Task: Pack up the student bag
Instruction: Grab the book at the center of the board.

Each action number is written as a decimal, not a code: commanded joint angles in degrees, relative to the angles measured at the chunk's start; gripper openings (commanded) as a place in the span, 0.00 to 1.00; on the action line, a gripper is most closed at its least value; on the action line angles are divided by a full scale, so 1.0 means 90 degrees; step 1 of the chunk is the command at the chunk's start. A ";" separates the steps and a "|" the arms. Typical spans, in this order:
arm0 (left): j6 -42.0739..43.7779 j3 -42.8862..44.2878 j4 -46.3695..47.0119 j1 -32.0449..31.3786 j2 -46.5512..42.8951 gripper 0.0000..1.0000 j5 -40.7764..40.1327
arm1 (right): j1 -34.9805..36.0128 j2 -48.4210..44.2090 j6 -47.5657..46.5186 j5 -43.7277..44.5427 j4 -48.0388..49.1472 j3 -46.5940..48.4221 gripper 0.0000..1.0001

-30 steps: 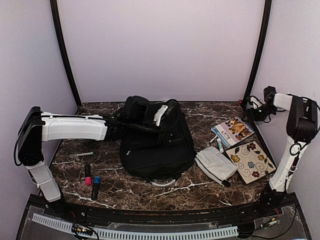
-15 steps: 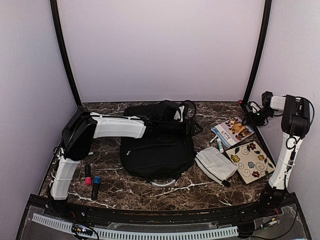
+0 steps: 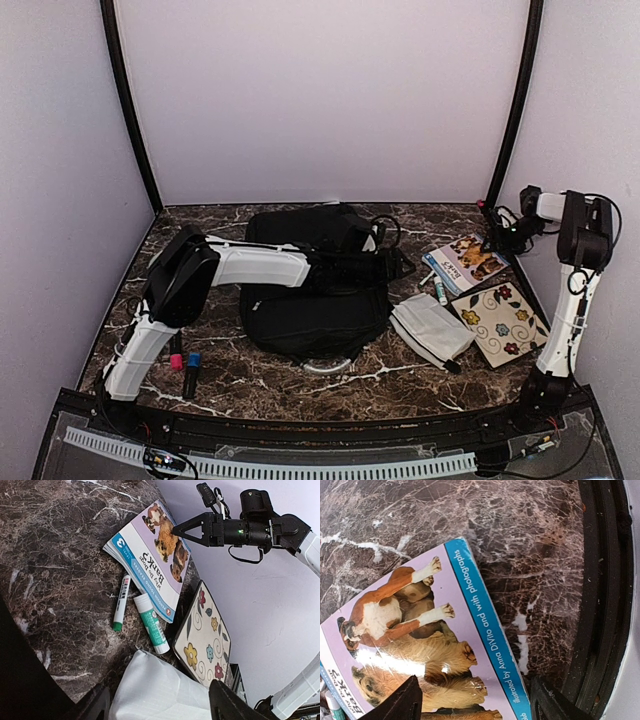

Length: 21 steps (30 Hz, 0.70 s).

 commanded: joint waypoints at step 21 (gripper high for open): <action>-0.1691 0.2296 -0.1113 -0.0035 0.1819 0.71 -0.0786 | 0.0941 -0.0012 0.0393 -0.0674 -0.0171 -0.0146 0.72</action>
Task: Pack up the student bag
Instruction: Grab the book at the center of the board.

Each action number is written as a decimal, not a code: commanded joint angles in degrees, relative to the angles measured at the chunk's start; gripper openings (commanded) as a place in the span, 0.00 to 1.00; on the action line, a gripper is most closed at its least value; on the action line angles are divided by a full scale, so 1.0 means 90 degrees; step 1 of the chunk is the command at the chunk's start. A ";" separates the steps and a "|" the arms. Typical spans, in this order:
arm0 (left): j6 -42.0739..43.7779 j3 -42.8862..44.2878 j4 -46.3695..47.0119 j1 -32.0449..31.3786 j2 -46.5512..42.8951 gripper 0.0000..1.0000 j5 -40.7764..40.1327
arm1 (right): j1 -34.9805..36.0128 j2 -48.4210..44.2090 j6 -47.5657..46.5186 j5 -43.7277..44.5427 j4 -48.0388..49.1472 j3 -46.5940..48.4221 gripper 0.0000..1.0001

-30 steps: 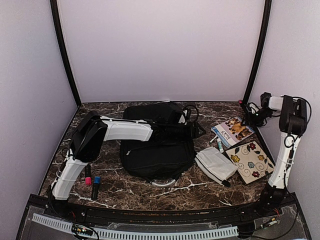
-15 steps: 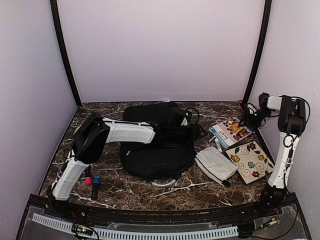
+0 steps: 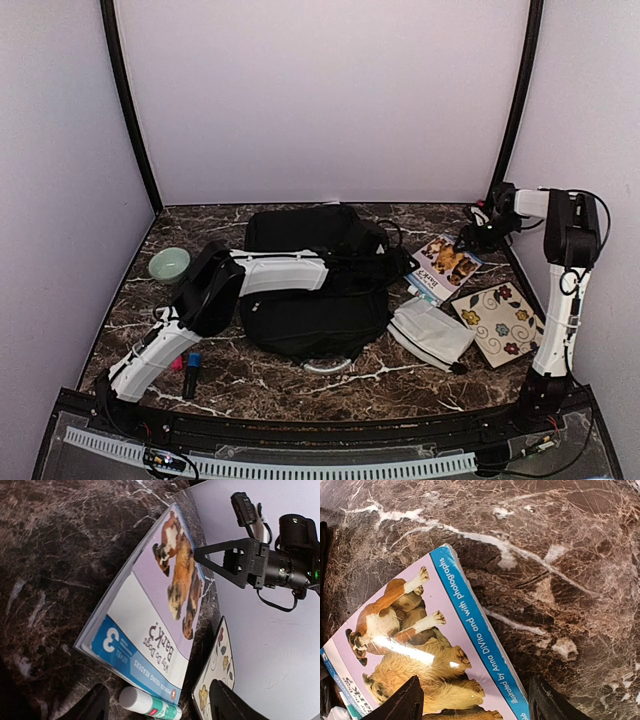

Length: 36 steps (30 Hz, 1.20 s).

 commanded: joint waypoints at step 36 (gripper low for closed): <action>-0.0823 0.0999 0.1808 0.0131 0.1200 0.21 -0.0469 | -0.0025 -0.0236 0.0368 -0.0381 0.0332 -0.0525 0.72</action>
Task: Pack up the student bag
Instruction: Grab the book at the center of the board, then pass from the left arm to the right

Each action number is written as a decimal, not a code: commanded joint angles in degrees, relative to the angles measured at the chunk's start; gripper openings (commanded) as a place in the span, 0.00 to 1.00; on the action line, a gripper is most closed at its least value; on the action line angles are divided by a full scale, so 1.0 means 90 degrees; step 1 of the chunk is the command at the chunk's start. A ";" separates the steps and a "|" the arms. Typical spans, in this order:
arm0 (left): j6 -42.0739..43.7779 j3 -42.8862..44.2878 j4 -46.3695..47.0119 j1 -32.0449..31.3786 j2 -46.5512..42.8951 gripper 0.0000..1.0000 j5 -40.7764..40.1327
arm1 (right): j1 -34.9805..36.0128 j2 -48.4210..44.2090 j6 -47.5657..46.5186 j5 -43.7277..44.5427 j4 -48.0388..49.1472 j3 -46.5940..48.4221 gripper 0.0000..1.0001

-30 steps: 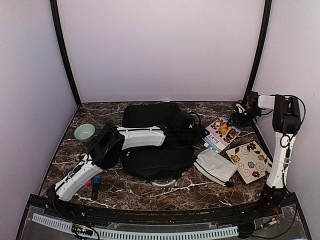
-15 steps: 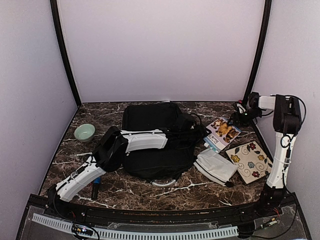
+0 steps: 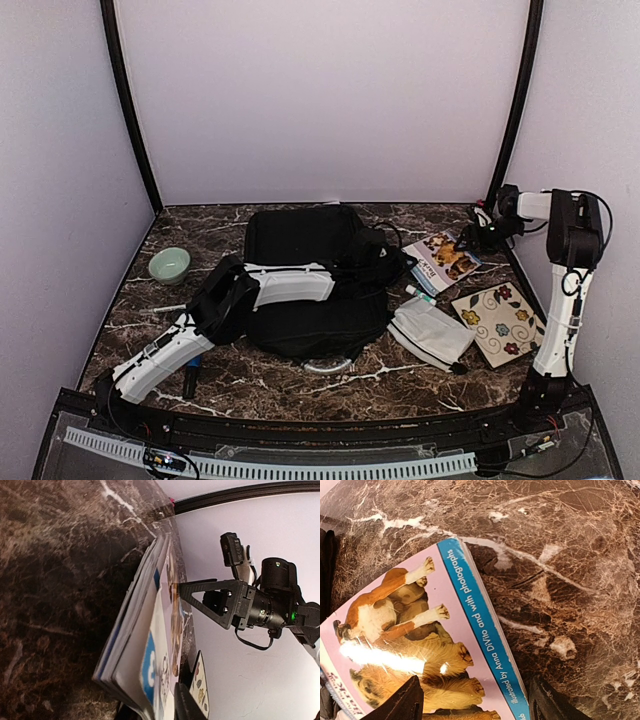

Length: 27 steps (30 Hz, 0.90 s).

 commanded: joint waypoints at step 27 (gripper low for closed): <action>0.2518 -0.2752 0.2860 0.0261 -0.3616 0.00 0.1102 | -0.0074 -0.4973 0.0998 -0.1934 0.0494 -0.0861 0.98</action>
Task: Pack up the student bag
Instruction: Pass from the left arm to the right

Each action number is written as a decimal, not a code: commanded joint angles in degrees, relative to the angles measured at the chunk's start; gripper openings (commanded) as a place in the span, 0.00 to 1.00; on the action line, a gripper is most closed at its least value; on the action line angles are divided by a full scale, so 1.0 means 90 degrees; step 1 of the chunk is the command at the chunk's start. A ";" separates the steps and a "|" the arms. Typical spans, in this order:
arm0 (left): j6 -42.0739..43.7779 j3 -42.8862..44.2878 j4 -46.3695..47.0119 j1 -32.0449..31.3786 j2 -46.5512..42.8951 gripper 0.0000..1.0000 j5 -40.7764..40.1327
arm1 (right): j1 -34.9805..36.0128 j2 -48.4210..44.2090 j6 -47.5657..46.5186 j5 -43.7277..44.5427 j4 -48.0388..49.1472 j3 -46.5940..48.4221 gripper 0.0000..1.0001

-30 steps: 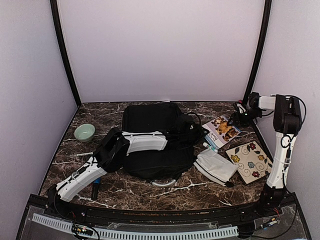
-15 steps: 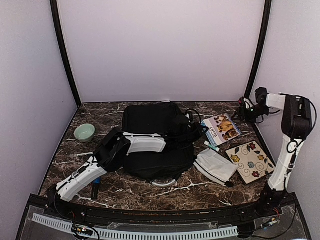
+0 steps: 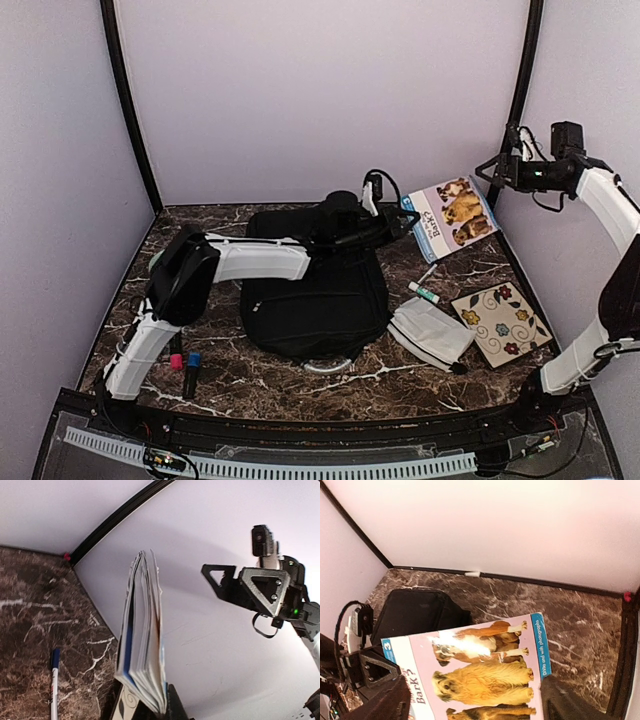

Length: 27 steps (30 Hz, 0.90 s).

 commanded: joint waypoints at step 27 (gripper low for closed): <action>0.5378 -0.2755 -0.8025 0.0876 -0.6310 0.00 0.1815 | 0.2423 0.0447 -0.3724 -0.2002 -0.2954 0.1975 0.83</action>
